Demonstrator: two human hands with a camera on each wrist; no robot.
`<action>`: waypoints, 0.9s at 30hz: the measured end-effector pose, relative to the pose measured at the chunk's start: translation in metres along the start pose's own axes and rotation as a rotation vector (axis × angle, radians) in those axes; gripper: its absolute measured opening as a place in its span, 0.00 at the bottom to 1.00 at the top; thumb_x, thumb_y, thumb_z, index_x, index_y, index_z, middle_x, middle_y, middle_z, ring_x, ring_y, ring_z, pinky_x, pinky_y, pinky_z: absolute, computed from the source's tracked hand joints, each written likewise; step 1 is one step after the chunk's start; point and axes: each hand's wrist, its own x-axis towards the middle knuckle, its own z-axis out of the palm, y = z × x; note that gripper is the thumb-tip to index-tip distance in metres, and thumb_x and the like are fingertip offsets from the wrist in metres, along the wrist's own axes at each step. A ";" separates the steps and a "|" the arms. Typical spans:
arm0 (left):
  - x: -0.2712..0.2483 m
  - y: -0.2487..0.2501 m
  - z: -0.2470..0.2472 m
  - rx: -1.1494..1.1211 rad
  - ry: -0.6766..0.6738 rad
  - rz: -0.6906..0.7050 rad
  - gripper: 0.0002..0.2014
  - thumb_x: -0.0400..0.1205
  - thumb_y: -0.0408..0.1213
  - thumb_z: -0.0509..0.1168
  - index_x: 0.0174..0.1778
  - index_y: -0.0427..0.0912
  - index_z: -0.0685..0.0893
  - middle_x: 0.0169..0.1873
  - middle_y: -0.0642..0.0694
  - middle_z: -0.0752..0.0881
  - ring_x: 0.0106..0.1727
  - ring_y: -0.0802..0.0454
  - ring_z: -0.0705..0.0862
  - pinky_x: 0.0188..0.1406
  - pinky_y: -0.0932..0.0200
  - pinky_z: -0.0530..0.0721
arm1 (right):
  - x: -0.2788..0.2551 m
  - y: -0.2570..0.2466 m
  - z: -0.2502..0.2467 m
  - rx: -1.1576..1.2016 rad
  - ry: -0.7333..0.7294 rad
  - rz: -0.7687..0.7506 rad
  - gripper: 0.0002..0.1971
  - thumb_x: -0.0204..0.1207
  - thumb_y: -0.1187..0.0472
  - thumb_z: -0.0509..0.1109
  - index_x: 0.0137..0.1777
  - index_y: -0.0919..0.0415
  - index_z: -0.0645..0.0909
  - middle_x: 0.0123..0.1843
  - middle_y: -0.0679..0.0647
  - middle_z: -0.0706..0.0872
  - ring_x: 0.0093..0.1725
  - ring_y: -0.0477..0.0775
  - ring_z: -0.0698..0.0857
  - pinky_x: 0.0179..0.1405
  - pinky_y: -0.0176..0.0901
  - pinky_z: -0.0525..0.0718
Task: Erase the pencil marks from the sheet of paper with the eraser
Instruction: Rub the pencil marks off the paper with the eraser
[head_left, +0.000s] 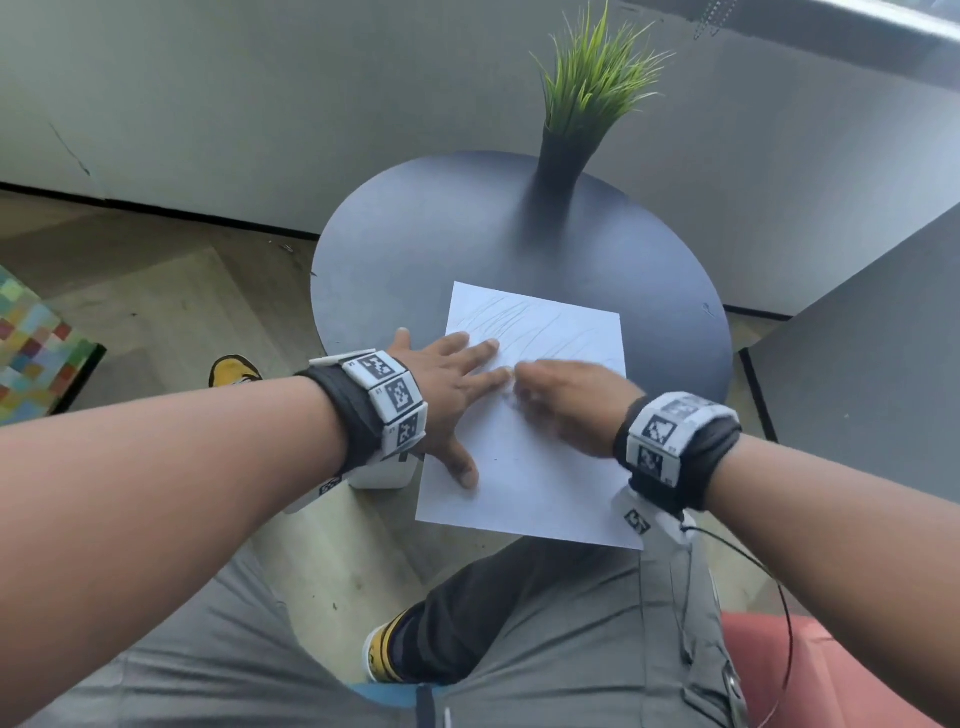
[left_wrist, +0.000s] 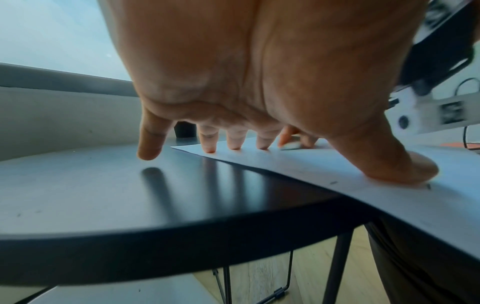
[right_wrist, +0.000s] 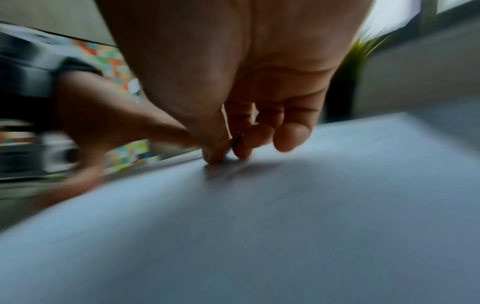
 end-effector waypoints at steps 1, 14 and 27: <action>0.001 0.000 0.000 0.004 -0.001 -0.003 0.67 0.58 0.83 0.67 0.87 0.61 0.39 0.87 0.56 0.37 0.88 0.47 0.40 0.74 0.21 0.60 | 0.002 0.009 -0.004 -0.017 0.053 0.071 0.08 0.84 0.55 0.58 0.55 0.57 0.73 0.51 0.55 0.82 0.53 0.62 0.82 0.48 0.50 0.77; 0.000 -0.002 -0.007 -0.009 -0.041 -0.010 0.67 0.58 0.80 0.71 0.86 0.64 0.38 0.87 0.58 0.35 0.88 0.50 0.39 0.70 0.14 0.61 | -0.007 -0.017 0.014 -0.058 0.002 -0.182 0.11 0.78 0.62 0.62 0.59 0.55 0.73 0.52 0.53 0.81 0.49 0.59 0.78 0.51 0.55 0.79; 0.002 -0.004 -0.007 -0.039 -0.054 -0.019 0.68 0.60 0.78 0.72 0.87 0.62 0.37 0.86 0.59 0.34 0.87 0.50 0.37 0.68 0.16 0.66 | -0.012 -0.003 0.009 -0.098 -0.008 -0.132 0.13 0.85 0.48 0.51 0.51 0.55 0.72 0.46 0.52 0.80 0.45 0.59 0.79 0.44 0.53 0.78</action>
